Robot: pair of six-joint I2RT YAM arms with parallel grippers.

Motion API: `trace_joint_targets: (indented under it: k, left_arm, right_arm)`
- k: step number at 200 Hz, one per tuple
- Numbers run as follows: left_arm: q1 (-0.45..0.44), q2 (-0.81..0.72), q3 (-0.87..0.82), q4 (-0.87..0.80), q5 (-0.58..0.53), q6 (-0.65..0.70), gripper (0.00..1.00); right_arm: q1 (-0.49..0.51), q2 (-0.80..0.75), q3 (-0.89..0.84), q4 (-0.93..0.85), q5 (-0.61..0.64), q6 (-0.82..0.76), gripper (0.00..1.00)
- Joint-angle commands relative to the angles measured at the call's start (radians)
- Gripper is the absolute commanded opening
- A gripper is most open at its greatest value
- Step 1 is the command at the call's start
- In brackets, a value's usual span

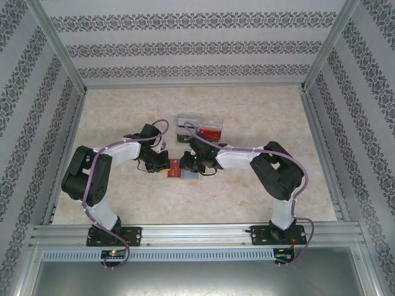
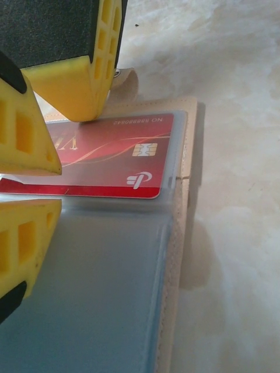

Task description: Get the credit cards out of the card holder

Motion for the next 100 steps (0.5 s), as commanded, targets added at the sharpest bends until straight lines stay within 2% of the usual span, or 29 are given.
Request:
trace_joint_targets:
  k: [1, 100]
  left_arm:
    - [0.0, 0.013, -0.016, -0.029, -0.034, -0.017, 0.08]
    - [-0.011, 0.054, -0.021, -0.028, -0.032, -0.033, 0.08]
  right_arm:
    - [-0.01, 0.024, 0.021, 0.021, -0.033, 0.023, 0.2]
    - [-0.014, 0.033, 0.007, 0.005, -0.042, 0.039, 0.18]
